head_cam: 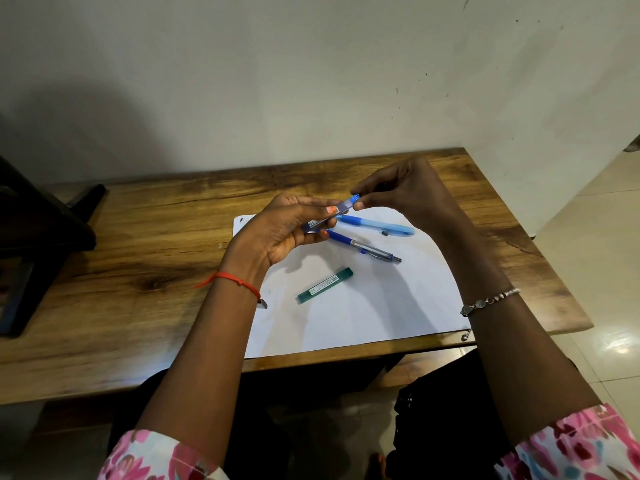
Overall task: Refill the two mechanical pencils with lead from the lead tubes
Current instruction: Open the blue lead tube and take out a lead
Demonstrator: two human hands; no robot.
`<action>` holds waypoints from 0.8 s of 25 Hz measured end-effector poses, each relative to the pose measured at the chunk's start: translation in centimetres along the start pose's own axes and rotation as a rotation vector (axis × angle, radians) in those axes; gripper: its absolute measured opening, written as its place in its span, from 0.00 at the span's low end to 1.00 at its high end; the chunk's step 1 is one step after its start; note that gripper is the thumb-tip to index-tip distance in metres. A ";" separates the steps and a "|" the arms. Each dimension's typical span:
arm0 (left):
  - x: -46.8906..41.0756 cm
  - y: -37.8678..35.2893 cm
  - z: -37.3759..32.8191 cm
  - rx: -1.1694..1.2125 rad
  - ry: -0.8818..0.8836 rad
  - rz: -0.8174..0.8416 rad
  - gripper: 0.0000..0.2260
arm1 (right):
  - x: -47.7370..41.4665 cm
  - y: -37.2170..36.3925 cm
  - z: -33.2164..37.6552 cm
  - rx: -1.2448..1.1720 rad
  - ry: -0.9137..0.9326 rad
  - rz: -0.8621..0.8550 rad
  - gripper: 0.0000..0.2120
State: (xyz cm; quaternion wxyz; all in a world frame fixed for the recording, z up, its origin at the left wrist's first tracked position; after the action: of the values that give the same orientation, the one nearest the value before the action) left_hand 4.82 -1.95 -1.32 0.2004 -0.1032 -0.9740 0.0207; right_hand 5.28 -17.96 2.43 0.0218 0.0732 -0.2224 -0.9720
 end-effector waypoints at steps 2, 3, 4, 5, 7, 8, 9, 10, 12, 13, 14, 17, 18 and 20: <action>0.0 -0.1 0.0 -0.003 0.005 0.014 0.07 | 0.1 0.0 0.2 -0.014 0.006 0.005 0.12; 0.0 -0.1 0.0 -0.008 0.007 0.027 0.06 | 0.2 0.0 0.2 -0.023 0.010 0.007 0.12; 0.1 -0.2 0.0 -0.014 0.009 0.038 0.05 | 0.2 0.0 0.2 -0.029 0.013 0.010 0.12; 0.1 -0.2 0.0 -0.017 0.010 0.045 0.05 | 0.2 -0.1 0.2 -0.032 0.017 0.016 0.13; 0.1 -0.1 0.0 -0.019 0.004 0.037 0.05 | 0.0 -0.1 0.1 -0.035 0.022 0.028 0.13; 0.0 -0.1 0.0 -0.014 0.000 0.024 0.05 | 0.0 -0.1 0.1 -0.041 0.023 0.031 0.13; 0.0 0.0 -0.1 -0.004 -0.003 0.010 0.06 | 0.0 -0.1 0.1 -0.045 0.023 0.031 0.13; -0.1 0.0 -0.1 0.005 -0.006 0.003 0.06 | 0.0 -0.1 0.1 -0.045 0.025 0.033 0.13; -0.1 0.0 -0.1 0.003 -0.016 0.012 0.05 | 0.0 -0.1 0.2 -0.031 0.028 0.047 0.13; -0.1 0.0 -0.1 -0.005 -0.019 0.020 0.05 | 0.1 -0.2 0.3 -0.023 0.030 0.058 0.13; -0.1 0.0 -0.1 -0.013 -0.021 0.026 0.05 | 0.1 -0.3 0.3 -0.017 0.033 0.068 0.13; -0.1 0.0 0.0 -0.024 -0.030 0.036 0.05 | 0.0 -0.4 0.2 -0.017 0.043 0.077 0.13; -0.2 0.0 -0.1 -0.026 -0.034 0.045 0.05 | 0.0 -0.4 0.1 -0.024 0.045 0.078 0.13; -0.2 0.0 -0.1 -0.027 -0.038 0.057 0.06 | 0.0 -0.5 0.1 -0.031 0.039 0.076 0.12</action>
State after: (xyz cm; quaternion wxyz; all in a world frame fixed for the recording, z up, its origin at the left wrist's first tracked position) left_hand 5.01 -2.03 -1.32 0.1798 -0.1332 -0.9745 0.0153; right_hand 5.24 -17.53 2.28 0.0641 0.0835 -0.2095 -0.9721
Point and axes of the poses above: each hand's wrist, its own x-axis away from the middle knuckle, its own y-axis out of the back of the hand, z = x × y, the point moved 6 cm from there along -x, towards the middle knuckle, and after that the axes turned 3 degrees about -z, right-handed, at the moved point
